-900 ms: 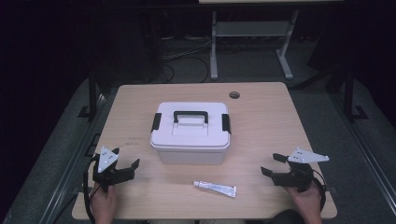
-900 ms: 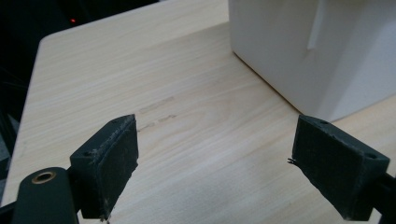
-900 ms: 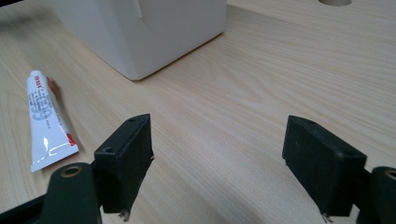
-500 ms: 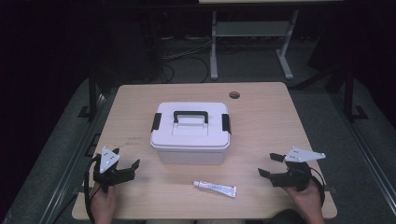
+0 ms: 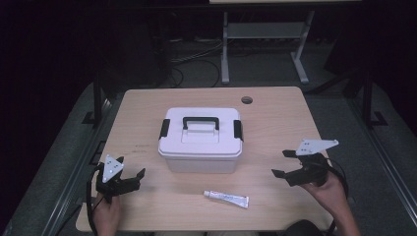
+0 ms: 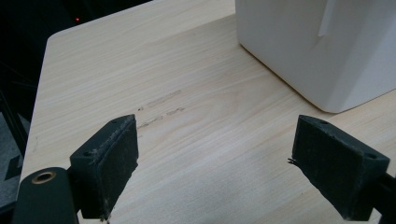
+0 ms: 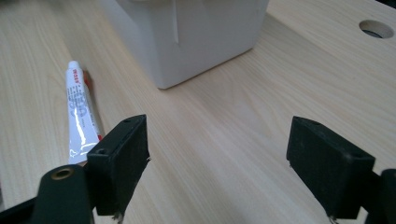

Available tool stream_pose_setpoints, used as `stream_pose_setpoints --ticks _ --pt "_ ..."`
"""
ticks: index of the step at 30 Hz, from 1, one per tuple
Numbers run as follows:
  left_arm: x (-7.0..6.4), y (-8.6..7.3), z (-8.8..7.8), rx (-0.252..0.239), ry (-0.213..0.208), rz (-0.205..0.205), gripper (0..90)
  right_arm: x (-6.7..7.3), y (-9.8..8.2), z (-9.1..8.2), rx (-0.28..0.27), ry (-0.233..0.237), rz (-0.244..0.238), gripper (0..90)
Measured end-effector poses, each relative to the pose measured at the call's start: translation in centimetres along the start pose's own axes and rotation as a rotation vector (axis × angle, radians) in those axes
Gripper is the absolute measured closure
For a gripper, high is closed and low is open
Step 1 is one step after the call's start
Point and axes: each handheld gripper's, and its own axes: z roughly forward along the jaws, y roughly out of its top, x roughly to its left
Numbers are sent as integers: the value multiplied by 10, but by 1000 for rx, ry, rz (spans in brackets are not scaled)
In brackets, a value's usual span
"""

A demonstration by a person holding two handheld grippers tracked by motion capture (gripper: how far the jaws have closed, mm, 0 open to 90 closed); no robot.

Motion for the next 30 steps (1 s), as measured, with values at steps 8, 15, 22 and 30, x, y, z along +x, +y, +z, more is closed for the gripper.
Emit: stream_pose_setpoints --ticks 8,15,22,30 --pt "0 1 0 5 0 7 137 -5 34 0 46 48 -57 201" --pt "1 0 -1 -3 0 0 137 -5 60 2 89 76 -105 199" --pt "2 -1 -2 0 2 -2 137 -7 84 10 148 100 -158 200" --pt "0 0 0 0 -1 4 137 -11 115 6 133 118 -192 211"
